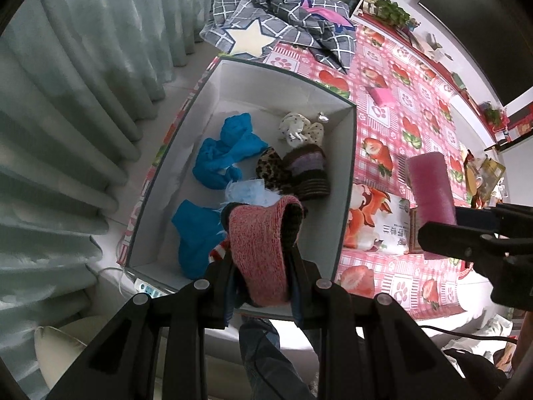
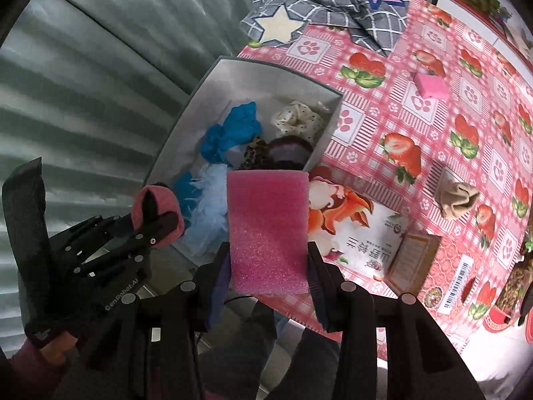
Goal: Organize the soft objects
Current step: 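Lower the pink sock and pink sponge over the white box with both tools, then open the left tool to drop the pink sock while the right tool releases the pink sponge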
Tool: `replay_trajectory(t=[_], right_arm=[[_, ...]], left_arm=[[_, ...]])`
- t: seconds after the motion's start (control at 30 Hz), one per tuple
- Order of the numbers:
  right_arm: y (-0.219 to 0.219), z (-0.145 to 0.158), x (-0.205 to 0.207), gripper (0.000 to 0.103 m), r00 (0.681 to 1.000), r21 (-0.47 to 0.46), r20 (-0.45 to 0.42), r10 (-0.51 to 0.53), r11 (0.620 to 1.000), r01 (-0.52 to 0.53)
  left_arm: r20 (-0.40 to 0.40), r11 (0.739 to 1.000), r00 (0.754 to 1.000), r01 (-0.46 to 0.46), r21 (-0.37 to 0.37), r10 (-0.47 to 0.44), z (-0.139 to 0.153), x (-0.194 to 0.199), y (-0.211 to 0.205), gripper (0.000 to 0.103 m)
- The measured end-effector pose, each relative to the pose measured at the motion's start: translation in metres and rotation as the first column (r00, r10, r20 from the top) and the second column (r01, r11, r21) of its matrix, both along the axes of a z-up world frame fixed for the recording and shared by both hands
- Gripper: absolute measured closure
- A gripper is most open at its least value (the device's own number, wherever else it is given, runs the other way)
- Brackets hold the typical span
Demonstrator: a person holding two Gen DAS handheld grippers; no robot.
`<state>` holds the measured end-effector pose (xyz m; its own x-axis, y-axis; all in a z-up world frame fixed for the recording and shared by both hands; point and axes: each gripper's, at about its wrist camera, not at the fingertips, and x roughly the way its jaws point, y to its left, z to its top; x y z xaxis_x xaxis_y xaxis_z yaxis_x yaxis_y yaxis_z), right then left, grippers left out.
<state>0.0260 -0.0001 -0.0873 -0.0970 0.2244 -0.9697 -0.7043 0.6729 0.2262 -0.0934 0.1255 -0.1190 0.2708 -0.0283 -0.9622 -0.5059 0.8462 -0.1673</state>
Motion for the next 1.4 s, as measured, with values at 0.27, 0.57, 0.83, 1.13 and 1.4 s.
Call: replay_trajectory(t=[0.27,0.57,0.83,1.13,1.4], right_arm=[[0.013,-0.006,-0.001,0.059,1.000,-0.007,-0.019,0.014,1.000,-0.014],[0.028,-0.016,0.005,0.059,0.999,-0.018,-0.036,0.019,1.000,-0.020],[0.045,-0.023,0.008,0.059,0.997,-0.022,-0.052,0.051,0.998,-0.052],[0.055,-0.024,0.007,0.058,0.995,-0.017,-0.058,0.076,0.997,-0.077],[0.055,-0.018,0.009,0.024,0.996,0.007,-0.056,0.072,0.997,-0.072]], left_arm=[[-0.013,1.000,1.000,-0.007,-0.002,0.007,-0.005,-0.001,0.006,0.074],[-0.026,1.000,1.000,-0.016,0.015,0.016,-0.009,0.003,0.013,0.074],[-0.048,1.000,0.998,-0.027,0.016,0.027,-0.014,0.008,0.016,0.074],[-0.056,1.000,0.998,-0.022,0.021,0.023,-0.014,0.010,0.013,0.069],[-0.043,1.000,0.999,-0.014,0.022,0.015,-0.009,0.010,0.010,0.024]])
